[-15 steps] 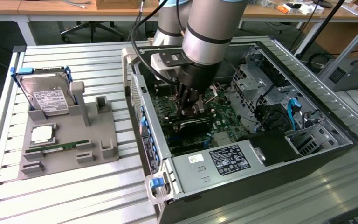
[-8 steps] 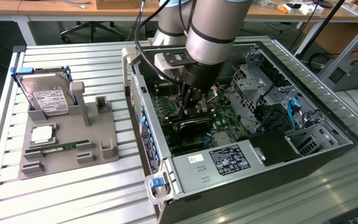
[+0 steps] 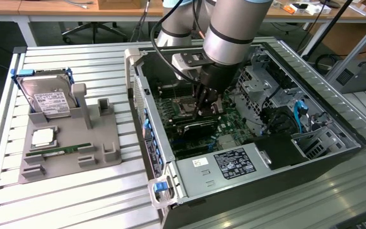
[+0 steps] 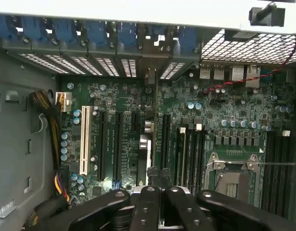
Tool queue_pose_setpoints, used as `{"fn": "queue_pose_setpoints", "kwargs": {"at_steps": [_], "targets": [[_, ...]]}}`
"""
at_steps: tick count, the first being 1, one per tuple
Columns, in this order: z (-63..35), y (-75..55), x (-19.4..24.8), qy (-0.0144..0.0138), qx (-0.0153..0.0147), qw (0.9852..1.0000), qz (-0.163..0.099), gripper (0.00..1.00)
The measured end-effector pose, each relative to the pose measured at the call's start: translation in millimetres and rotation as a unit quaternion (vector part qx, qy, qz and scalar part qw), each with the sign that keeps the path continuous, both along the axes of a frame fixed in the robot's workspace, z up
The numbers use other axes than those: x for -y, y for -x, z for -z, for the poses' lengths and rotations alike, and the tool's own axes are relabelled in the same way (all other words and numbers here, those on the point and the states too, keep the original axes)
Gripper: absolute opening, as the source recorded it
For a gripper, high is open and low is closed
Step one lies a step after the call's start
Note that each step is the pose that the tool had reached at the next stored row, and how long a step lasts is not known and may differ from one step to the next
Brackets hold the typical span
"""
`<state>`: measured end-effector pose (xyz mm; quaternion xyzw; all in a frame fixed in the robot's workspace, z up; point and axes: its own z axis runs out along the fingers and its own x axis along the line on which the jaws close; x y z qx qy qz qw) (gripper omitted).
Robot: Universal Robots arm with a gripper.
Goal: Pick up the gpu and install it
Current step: 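Press down on the gpu until it lock into place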
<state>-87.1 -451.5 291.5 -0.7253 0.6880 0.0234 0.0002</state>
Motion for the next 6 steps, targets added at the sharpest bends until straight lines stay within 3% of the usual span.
{"fn": "queue_pose_setpoints", "kwargs": {"at_steps": [6], "targets": [[0.0, -0.1, -0.1, 0.0, 0.0, 1.0, 0.0, 0.11]]}}
